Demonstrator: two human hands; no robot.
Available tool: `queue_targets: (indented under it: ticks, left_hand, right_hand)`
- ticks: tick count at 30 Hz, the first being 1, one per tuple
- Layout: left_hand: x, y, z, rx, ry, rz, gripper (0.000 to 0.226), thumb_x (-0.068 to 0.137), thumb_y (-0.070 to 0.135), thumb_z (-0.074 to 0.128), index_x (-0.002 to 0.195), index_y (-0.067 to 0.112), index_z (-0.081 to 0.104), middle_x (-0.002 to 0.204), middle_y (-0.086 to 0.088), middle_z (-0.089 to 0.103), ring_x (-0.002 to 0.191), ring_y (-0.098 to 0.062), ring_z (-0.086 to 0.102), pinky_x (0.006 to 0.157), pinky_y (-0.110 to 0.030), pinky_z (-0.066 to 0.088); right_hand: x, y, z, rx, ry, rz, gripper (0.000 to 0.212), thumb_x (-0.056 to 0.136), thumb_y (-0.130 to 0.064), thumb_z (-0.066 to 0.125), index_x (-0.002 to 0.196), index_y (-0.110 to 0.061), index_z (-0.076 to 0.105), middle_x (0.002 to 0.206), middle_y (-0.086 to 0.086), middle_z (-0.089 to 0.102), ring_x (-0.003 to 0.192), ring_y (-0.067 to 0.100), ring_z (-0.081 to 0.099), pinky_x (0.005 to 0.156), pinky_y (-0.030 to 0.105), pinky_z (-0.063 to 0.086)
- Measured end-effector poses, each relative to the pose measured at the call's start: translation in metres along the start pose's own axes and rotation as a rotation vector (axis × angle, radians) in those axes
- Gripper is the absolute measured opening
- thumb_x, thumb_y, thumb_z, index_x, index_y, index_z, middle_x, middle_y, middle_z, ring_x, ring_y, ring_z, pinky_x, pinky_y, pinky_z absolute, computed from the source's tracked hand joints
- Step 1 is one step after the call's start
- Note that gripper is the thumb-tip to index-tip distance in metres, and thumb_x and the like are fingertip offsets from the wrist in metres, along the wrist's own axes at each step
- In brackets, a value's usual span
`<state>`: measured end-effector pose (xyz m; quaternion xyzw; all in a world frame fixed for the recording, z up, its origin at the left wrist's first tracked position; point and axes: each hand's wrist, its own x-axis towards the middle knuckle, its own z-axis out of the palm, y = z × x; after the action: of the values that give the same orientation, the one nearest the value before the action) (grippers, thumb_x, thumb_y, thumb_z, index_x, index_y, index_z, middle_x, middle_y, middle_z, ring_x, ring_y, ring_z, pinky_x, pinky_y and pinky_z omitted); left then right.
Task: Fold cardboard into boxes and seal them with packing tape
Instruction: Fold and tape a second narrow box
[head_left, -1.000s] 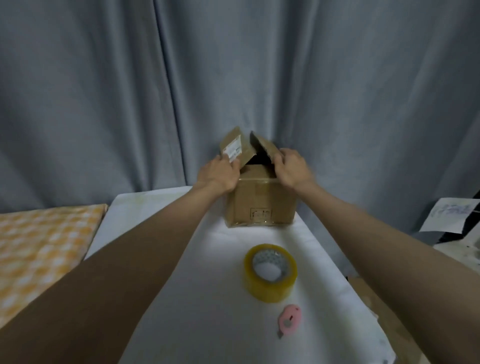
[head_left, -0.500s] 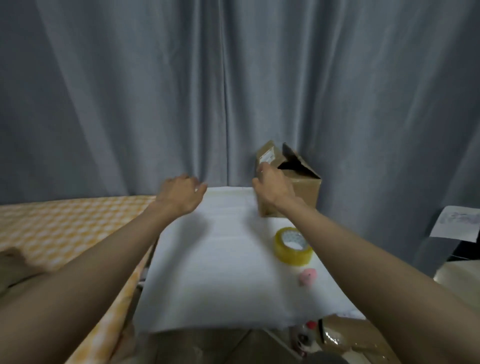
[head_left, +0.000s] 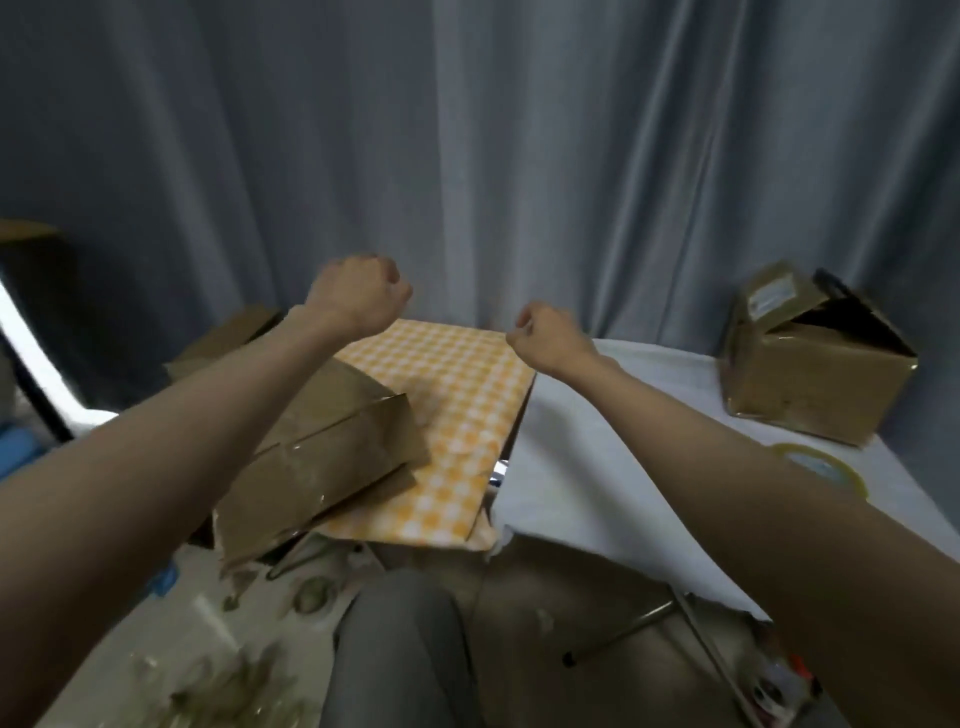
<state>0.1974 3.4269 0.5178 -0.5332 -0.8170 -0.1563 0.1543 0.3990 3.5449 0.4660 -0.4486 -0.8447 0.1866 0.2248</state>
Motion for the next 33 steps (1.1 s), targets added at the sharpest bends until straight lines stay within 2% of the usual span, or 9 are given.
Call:
queue_targets:
  ticks: [4,9,13,15,20,23,28,30,33]
  left_hand:
    - [-0.018,-0.050,-0.007,0.058,-0.119,-0.142,0.040,0.097,0.038,0.046,0.120,0.010,0.063,0.129,-0.020,0.059,0.115,-0.039,0.056,0.094,-0.043,0.047]
    - [-0.060,-0.109,0.011,0.089,-0.292,-0.355,0.047,0.094,0.048,0.051,0.120,0.010,0.061,0.117,-0.013,0.063,0.088,-0.029,0.054,0.074,-0.036,0.044]
    - [-0.093,-0.137,0.031,0.141,-0.319,-0.437,0.058,0.088,0.055,0.057,0.128,0.014,0.057,0.130,-0.012,0.060,0.112,-0.033,0.058,0.092,-0.040,0.046]
    - [-0.104,-0.145,0.040,0.024,-0.277,-0.515,0.053,0.089,0.047,0.059,0.129,0.013,0.056,0.130,-0.013,0.059,0.117,-0.035,0.057,0.093,-0.040,0.046]
    - [-0.110,-0.150,0.060,-0.648,-0.082,-0.766,0.036,0.087,0.018,0.066,0.119,0.002,0.064,0.120,-0.020,0.065,0.111,-0.037,0.061,0.097,-0.047,0.051]
    - [-0.103,-0.136,0.066,-0.799,0.081,-0.774,0.036,0.085,0.006,0.063,0.121,0.004,0.063,0.120,-0.014,0.066,0.106,-0.031,0.062,0.094,-0.040,0.053]
    - [-0.071,-0.109,0.052,-1.080,0.194,-0.738,0.046,0.086,0.003,0.066,0.130,0.007,0.056,0.124,-0.012,0.065,0.115,-0.028,0.061,0.104,-0.040,0.048]
    - [-0.057,-0.093,0.047,-1.147,0.195,-0.698,0.043,0.087,0.004,0.066,0.129,0.006,0.055,0.121,-0.011,0.066,0.111,-0.026,0.063,0.100,-0.038,0.051]
    - [-0.036,-0.055,0.044,-1.338,0.198,-0.623,0.039,0.086,0.002,0.066,0.125,0.005,0.059,0.112,-0.008,0.070,0.096,-0.020,0.068,0.077,-0.027,0.056]
  right_hand:
    - [0.003,-0.041,0.033,0.075,-0.090,-0.069,0.037,0.095,-0.031,0.056,0.126,-0.012,0.061,0.125,0.012,0.063,0.115,0.031,0.059,0.096,0.037,0.049]
    - [-0.004,-0.076,0.088,0.142,-0.276,-0.136,0.034,0.099,-0.033,0.053,0.115,-0.007,0.068,0.122,0.014,0.065,0.113,0.030,0.059,0.092,0.038,0.048]
    - [-0.006,-0.094,0.127,0.189,-0.407,-0.057,0.047,0.103,-0.043,0.045,0.125,-0.006,0.062,0.135,0.013,0.058,0.123,0.032,0.054,0.088,0.032,0.041]
    - [-0.005,-0.099,0.141,0.236,-0.444,0.016,0.052,0.104,-0.046,0.042,0.131,-0.003,0.056,0.137,0.014,0.055,0.120,0.033,0.055,0.083,0.033,0.040]
    - [0.002,-0.101,0.156,0.468,-0.470,0.196,0.055,0.103,-0.043,0.047,0.136,0.000,0.050,0.135,0.016,0.055,0.115,0.033,0.058,0.077,0.033,0.043]
    - [0.007,-0.099,0.157,0.625,-0.385,0.225,0.040,0.099,-0.036,0.057,0.125,-0.005,0.055,0.129,0.014,0.058,0.097,0.025,0.060,0.064,0.028,0.045]
    - [0.024,-0.086,0.132,0.802,-0.069,0.163,0.059,0.090,-0.027,0.071,0.141,-0.008,0.049,0.142,0.010,0.051,0.126,0.025,0.053,0.107,0.035,0.044]
    - [0.030,-0.077,0.110,0.822,-0.004,0.141,0.060,0.088,-0.028,0.072,0.141,-0.010,0.050,0.141,0.009,0.052,0.128,0.024,0.052,0.111,0.038,0.041]
    - [0.033,-0.053,0.073,0.802,0.116,0.128,0.058,0.089,-0.036,0.069,0.139,-0.014,0.052,0.139,0.007,0.052,0.126,0.023,0.052,0.111,0.038,0.041]
